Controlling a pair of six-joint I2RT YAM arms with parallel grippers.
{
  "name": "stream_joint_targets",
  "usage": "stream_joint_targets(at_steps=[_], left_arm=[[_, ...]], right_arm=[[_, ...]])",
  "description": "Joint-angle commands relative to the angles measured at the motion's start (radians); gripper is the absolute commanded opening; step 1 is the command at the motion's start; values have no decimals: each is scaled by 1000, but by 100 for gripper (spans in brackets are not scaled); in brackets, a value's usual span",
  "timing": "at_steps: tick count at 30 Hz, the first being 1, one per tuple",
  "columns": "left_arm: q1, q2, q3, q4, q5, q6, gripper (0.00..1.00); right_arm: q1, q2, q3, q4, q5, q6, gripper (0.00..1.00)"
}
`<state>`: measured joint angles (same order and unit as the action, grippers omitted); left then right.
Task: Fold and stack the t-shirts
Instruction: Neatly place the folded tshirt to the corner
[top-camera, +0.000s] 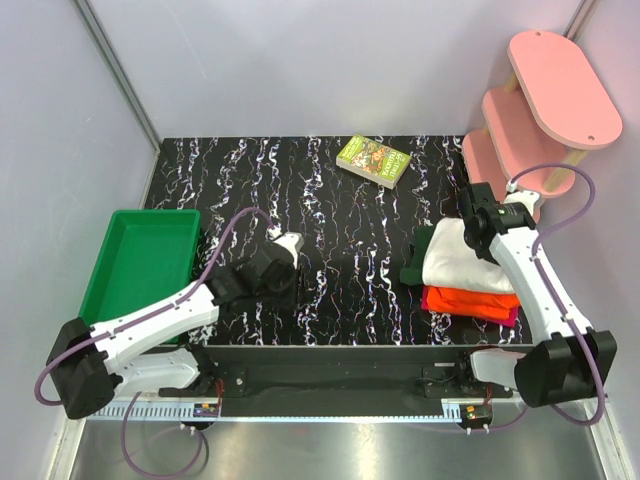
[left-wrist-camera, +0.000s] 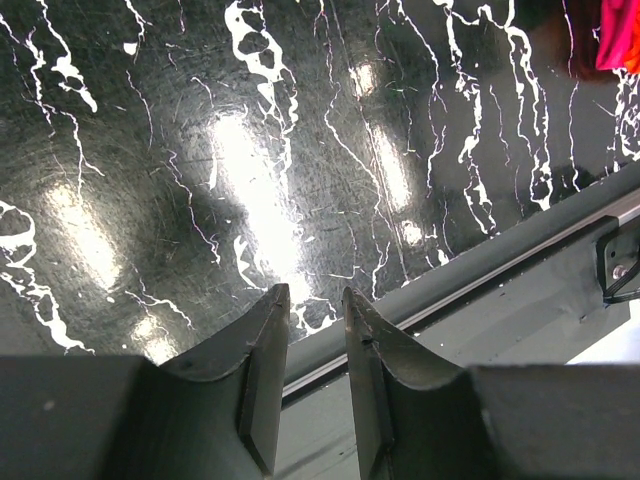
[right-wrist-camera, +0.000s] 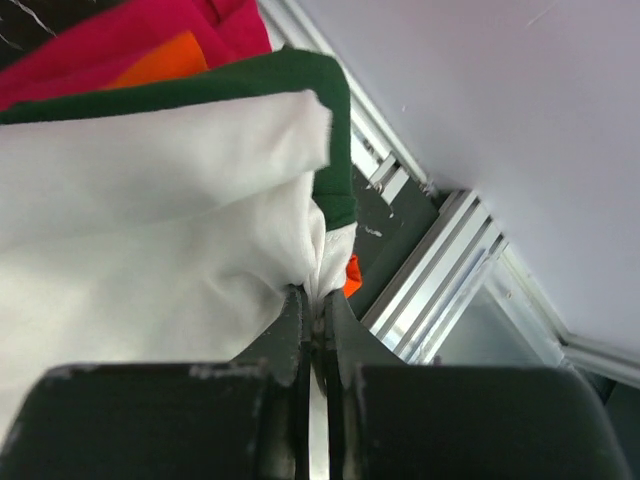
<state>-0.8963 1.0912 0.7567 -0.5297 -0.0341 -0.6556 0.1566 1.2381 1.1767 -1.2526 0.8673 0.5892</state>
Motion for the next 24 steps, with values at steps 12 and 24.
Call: stream_joint_targets(at_steps=[12,24], left_arm=[[-6,-60,23,-42,22,54,33],[-6,-40,29,-39,28,62,33]], right_arm=[[-302,216,9,150,-151,14,0],[-328,122,24,163,-188,4,18]])
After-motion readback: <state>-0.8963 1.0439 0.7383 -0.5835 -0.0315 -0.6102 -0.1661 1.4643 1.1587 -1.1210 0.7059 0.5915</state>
